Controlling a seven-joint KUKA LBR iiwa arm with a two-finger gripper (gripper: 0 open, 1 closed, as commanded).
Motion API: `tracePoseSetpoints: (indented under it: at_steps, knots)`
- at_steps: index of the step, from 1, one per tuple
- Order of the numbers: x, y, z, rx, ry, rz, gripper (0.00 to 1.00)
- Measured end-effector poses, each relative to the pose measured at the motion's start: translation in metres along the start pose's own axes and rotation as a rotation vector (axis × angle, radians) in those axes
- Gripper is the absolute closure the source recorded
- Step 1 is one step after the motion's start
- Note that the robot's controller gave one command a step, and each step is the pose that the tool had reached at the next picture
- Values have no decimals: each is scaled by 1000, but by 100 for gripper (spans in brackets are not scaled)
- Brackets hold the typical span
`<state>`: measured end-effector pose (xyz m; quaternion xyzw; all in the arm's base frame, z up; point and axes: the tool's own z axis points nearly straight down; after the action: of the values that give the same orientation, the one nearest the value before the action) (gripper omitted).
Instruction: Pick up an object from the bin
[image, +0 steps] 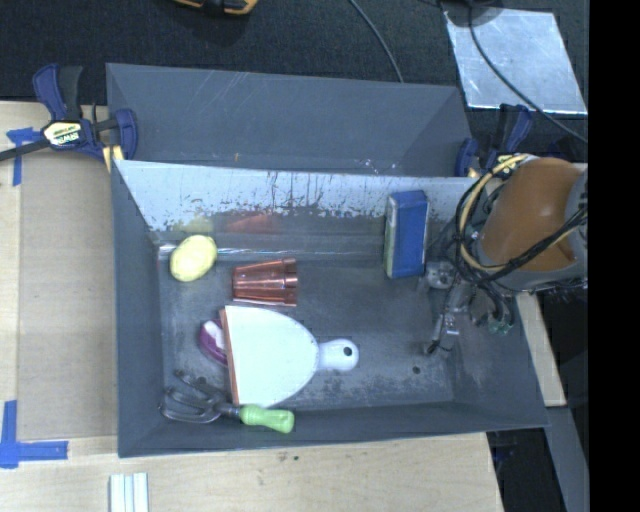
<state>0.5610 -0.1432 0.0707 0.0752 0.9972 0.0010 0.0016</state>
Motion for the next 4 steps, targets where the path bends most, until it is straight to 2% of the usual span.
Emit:
tracePoseSetpoints:
  at_steps: [1,2,3,4]
  knots:
    - [-12,10,-13,2,5,3,0]
    - [-29,27,-34,-1,-4,7,0]
    - [-45,31,-37,2,-2,-94,0]
    - [-44,16,-6,-2,2,5,0]
